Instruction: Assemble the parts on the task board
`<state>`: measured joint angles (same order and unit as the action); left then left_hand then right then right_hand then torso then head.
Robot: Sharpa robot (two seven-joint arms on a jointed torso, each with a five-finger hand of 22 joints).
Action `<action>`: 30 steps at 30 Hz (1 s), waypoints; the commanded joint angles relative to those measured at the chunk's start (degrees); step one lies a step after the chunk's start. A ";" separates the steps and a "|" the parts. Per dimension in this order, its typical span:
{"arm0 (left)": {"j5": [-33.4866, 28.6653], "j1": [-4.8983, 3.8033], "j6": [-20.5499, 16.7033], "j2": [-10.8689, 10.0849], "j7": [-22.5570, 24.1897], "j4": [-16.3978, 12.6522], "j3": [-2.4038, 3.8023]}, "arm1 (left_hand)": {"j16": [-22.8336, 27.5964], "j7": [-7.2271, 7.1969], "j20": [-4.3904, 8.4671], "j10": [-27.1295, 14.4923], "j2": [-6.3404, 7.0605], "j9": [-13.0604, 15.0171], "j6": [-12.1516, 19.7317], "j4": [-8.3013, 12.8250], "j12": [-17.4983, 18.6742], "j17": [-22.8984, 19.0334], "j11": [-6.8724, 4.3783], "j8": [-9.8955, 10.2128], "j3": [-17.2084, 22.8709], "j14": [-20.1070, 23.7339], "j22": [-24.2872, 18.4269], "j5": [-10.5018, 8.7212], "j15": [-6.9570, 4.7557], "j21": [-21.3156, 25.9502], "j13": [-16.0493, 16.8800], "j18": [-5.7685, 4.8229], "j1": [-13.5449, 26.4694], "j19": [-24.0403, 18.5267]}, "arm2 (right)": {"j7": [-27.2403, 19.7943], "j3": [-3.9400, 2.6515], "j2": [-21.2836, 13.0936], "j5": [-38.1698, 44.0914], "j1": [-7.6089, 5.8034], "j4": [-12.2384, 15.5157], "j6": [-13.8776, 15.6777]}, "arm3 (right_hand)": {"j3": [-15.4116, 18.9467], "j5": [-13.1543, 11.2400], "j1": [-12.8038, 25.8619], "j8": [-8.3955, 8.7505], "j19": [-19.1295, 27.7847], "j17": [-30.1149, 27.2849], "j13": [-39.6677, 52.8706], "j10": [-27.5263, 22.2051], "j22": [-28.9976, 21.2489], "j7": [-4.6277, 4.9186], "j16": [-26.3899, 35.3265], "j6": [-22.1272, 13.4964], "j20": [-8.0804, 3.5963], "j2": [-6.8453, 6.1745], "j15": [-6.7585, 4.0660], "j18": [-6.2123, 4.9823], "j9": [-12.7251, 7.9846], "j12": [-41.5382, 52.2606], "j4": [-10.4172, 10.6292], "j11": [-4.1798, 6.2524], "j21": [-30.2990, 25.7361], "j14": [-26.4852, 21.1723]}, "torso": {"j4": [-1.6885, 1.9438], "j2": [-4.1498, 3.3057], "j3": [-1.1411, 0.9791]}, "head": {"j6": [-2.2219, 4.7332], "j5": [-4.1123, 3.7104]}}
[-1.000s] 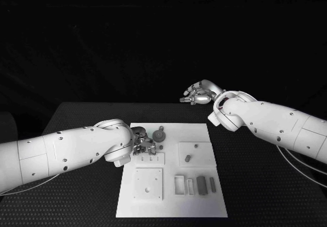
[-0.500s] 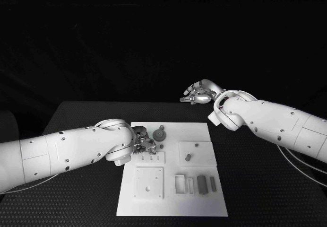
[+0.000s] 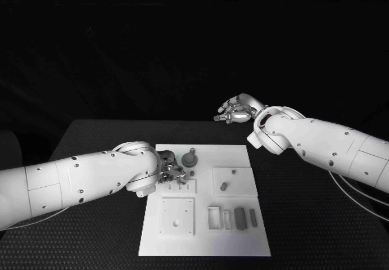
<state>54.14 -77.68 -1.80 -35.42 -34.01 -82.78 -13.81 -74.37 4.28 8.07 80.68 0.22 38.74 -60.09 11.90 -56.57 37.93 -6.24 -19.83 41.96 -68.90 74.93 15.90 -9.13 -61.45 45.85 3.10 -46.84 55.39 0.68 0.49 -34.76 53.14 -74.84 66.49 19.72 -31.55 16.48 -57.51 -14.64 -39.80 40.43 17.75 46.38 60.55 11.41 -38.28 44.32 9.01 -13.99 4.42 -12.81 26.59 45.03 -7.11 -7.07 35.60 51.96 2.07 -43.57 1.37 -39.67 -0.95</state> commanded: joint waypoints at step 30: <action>1.47 0.95 3.40 0.47 -0.16 1.14 0.04 | -0.76 -5.08 7.07 -0.59 -2.18 7.68 -9.91 0.46 -0.35 -0.67 -0.92 -0.31 -0.24 -2.19 1.00 1.58 -2.54 -0.48 -0.22 0.14 0.59 -0.41 | -0.60 0.00 0.15 0.08 0.00 -0.17 -1.17 | 0.34 0.95 -0.65 -0.40 0.27 -0.42 -0.88 -0.17 -0.02 1.13 0.27 -0.41 0.79 0.23 0.54 -0.10 -0.28 -0.12 -0.15 -0.48 -0.56 -0.38 | 0.01 -0.02 0.03 | -0.45 -0.04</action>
<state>55.02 -76.75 0.70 -34.97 -34.17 -81.64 -13.80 -74.81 4.27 8.07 80.66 -0.85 39.00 -60.09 11.94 -56.57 37.34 -6.22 -19.91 41.64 -68.94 74.91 17.27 -9.10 -61.67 45.73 3.10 -45.78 55.39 0.67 0.51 -34.64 53.14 -74.83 66.33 19.20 -31.55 17.09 -57.71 -14.87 -39.39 40.08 16.96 46.18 60.57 11.39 -38.28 44.34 9.41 -13.79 4.70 -12.80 26.37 45.03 -7.12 -7.28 35.27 51.68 2.06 -43.60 1.35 -40.09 -0.98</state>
